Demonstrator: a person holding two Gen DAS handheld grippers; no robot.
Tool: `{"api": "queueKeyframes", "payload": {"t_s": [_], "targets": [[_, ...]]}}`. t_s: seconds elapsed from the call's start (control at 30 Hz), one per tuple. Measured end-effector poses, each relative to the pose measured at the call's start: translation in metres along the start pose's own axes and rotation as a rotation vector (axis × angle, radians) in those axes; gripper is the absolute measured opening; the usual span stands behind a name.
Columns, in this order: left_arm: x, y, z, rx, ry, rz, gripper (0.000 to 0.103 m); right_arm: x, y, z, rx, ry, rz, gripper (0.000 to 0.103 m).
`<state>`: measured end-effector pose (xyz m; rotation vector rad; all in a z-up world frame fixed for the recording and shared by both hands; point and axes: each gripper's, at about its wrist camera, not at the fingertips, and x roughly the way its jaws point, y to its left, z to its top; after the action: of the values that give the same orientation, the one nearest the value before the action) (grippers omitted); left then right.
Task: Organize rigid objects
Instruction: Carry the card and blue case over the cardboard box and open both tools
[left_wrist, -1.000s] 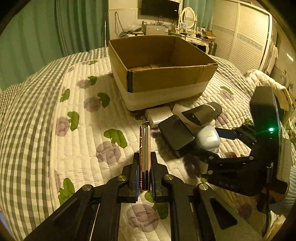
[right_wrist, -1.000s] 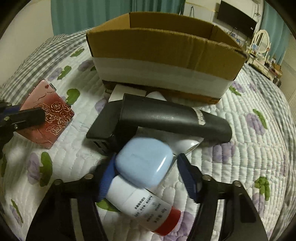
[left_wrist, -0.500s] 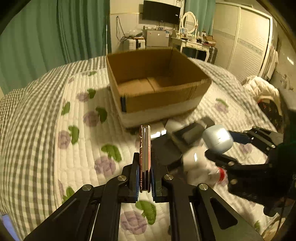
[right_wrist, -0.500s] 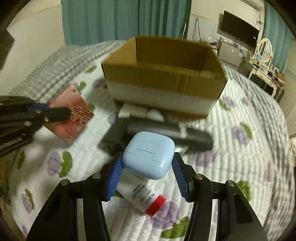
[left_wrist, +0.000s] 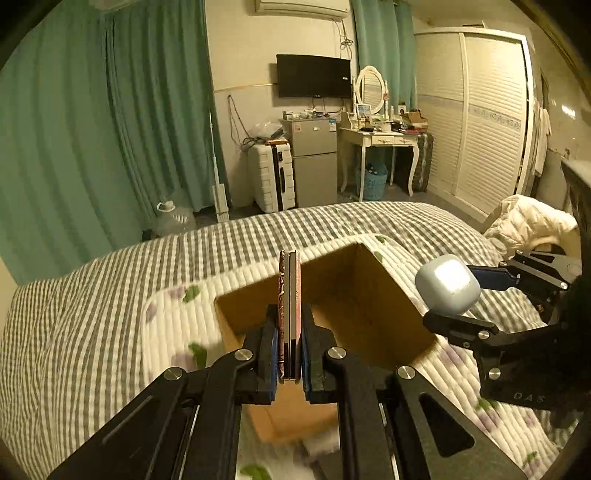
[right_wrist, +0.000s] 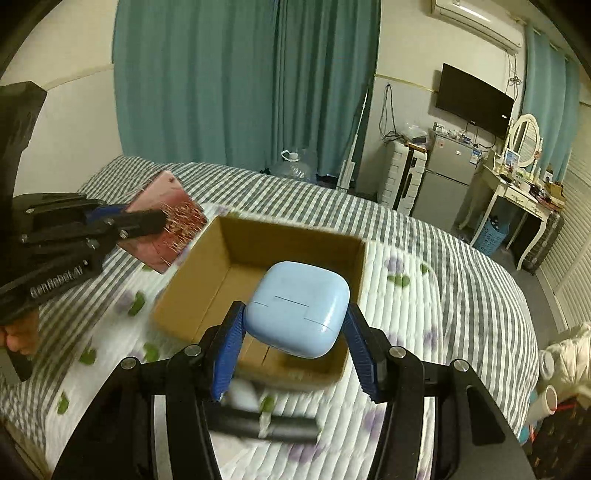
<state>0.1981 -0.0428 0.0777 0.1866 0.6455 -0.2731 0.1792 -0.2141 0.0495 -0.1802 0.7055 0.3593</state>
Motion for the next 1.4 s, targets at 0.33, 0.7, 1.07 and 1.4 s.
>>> {"api": "queueKeyframes", "payload": {"t_s": [0.33,0.7,1.07,1.4], "targets": [[0.077,-0.008,-0.052,-0.026,0.125,-0.014,0.009,0.073,-0.007,-0.010,0.059,0.055,0.005,0.053],[0.083,0.004,-0.058,-0.072,0.121,-0.021,0.023,0.092,-0.007,-0.019,0.105,0.070,-0.014,0.067],[0.024,0.005,-0.051,-0.086,0.058,0.000,0.077,0.027,-0.008,-0.016,0.056,-0.031,-0.090,0.087],[-0.026,0.010,-0.089,-0.133,0.098,0.076,0.080,-0.020,0.028,-0.049,-0.080,-0.030,-0.099,0.095]]}}
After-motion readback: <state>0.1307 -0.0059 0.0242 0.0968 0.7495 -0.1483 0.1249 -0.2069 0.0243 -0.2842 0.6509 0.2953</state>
